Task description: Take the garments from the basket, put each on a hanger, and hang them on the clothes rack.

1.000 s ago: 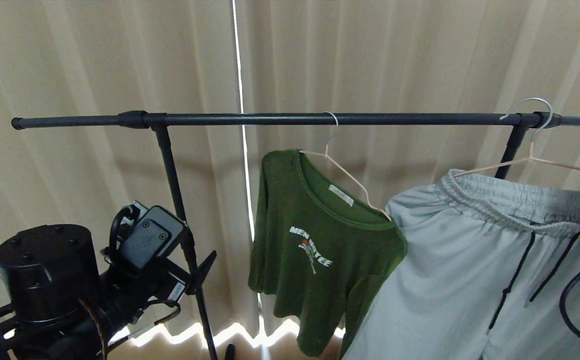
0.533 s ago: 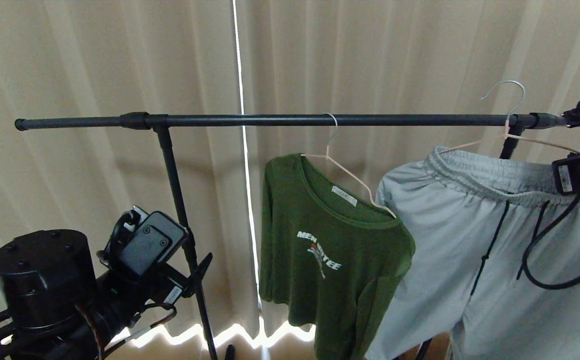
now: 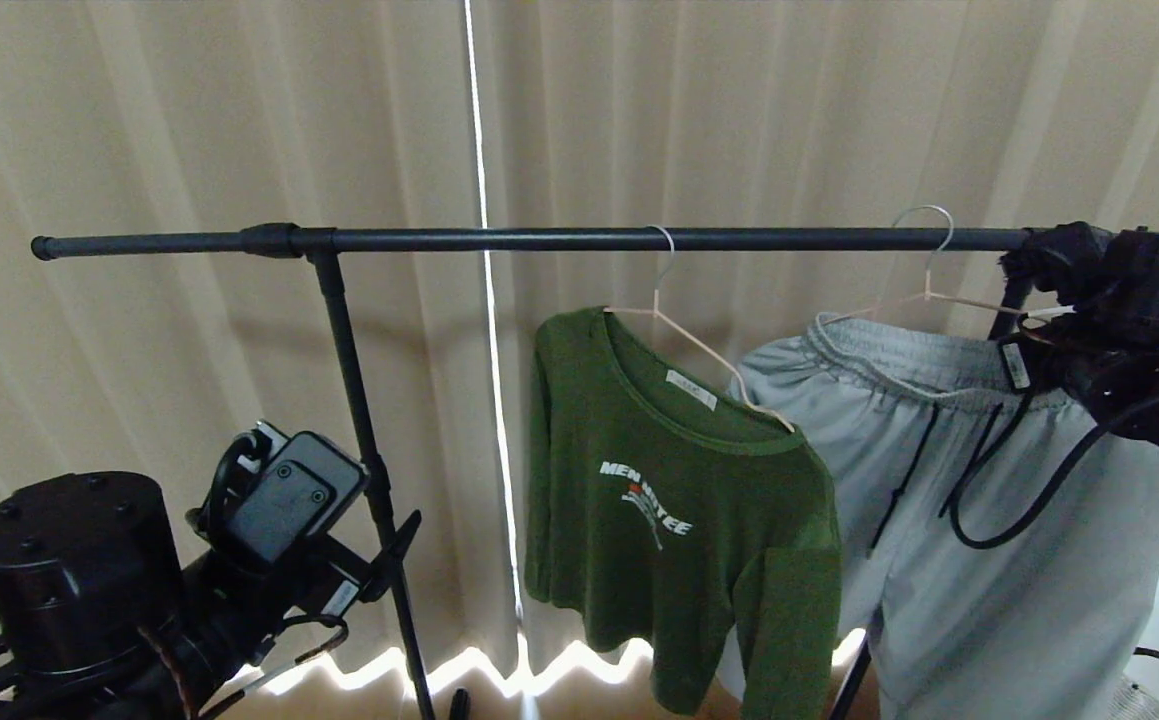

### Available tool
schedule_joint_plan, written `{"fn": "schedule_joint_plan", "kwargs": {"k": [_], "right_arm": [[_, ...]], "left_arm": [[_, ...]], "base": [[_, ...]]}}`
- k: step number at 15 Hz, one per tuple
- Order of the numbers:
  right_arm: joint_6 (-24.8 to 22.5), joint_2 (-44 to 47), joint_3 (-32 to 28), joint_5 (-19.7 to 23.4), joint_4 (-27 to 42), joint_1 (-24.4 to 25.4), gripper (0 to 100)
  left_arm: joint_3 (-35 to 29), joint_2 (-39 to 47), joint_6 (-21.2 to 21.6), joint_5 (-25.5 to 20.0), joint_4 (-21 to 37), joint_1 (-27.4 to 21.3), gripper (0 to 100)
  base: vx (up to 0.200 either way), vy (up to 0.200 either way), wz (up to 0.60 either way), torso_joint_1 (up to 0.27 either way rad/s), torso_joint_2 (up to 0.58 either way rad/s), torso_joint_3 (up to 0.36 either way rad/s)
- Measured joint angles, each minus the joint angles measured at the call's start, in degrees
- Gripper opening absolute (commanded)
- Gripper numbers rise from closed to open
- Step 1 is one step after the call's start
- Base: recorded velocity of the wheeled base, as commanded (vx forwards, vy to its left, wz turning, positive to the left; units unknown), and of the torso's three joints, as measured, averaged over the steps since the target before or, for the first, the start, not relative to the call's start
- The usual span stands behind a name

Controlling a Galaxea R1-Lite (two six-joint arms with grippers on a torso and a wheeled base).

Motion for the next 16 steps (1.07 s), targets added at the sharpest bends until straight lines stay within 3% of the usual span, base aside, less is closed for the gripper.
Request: {"fn": "schedule_joint_plan", "kwargs": {"k": [5,6,9,11,16], "right_arm": [[0.05,0.5,3.1,0.02,-3.46,1.38,0],[0.07,0.39,4.02,0.02,-4.11,1.57,100],[1.22,-0.57,7.94,0.46,-8.16,2.1,100],[3.11,-0.9,10.67,1.71,-14.62,3.58,100],[3.72,-1.34,19.54,9.64,-25.8,5.38,100]], "left_arm": [[0.78,-0.28,0.0,0.11,-0.05,0.24,100],[0.83,-0.44,-0.02,0.16,-0.05,0.28,100],[0.88,-0.72,-0.38,0.22,-0.24,2.95,100],[1.24,-0.72,-0.55,0.22,-2.24,4.6,100],[5.38,-0.74,-0.06,0.02,-8.66,4.9,100]], "base": [[0.0,0.0,0.0,0.0,0.0,0.0],[0.0,0.0,0.0,0.0,0.0,0.0],[0.0,0.0,0.0,0.0,0.0,0.0],[0.0,0.0,0.0,0.0,0.0,0.0],[0.0,0.0,0.0,0.0,0.0,0.0]]}}
